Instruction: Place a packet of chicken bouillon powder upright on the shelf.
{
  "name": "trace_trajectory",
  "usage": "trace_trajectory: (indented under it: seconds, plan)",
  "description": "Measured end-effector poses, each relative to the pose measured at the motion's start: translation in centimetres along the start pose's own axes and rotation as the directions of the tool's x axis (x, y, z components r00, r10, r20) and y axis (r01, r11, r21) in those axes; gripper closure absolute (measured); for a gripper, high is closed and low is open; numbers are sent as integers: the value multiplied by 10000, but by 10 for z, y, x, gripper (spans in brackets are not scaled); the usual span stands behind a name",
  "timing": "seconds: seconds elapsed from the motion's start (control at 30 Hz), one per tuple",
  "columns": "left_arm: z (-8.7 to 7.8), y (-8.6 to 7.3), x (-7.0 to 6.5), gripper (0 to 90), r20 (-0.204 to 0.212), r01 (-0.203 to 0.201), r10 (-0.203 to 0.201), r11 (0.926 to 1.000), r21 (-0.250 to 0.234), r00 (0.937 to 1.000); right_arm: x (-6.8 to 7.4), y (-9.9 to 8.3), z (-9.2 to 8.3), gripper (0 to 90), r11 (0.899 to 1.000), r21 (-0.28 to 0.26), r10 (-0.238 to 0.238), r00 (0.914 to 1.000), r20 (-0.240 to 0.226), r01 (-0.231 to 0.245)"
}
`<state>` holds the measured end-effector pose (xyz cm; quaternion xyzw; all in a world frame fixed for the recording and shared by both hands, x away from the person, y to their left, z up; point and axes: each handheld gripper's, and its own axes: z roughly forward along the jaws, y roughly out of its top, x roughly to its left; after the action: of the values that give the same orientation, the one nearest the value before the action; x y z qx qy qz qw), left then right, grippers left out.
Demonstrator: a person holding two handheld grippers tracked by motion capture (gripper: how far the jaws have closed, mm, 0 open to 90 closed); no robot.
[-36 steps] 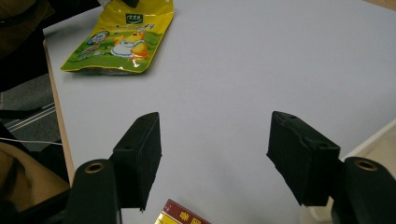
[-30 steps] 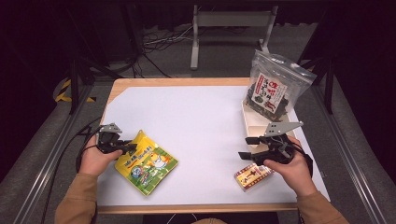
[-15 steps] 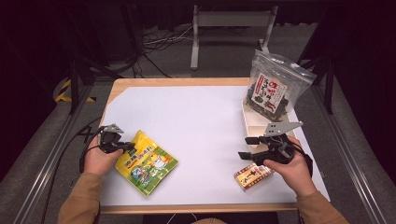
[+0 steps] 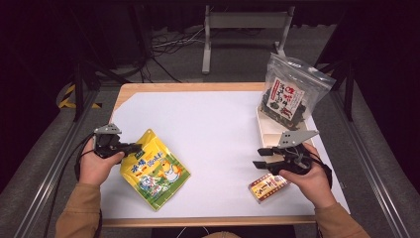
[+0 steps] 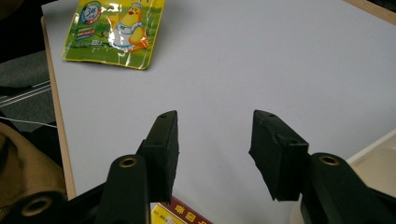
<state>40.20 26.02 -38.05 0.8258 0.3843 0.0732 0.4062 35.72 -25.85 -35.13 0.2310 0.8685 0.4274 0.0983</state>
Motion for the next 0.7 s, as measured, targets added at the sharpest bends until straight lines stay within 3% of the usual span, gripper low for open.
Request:
trace_trajectory:
  seconds: [0.27,0.33,0.43,0.6,0.7]
  plan:
    - [-17,16,-22,899,390,-612,632,9968,-507,9972,2,1,0,556,9995,46,-313,9995,-107,313]
    - [-22,21,-30,900,394,-1008,1031,9933,-567,9939,2,2,-1,596,9994,90,-321,9993,-185,322]
    - [-29,26,-42,900,462,-1268,1304,9893,-726,9904,3,2,-2,601,9998,73,-191,9997,-158,192]
    - [-42,34,-60,900,668,-2037,2116,9730,-1090,9751,4,3,-3,601,9999,16,-161,9997,-167,161]
    - [-50,38,-73,900,584,-2643,2743,9545,-1384,9599,5,4,-3,586,10000,-50,23,9996,-276,-24]
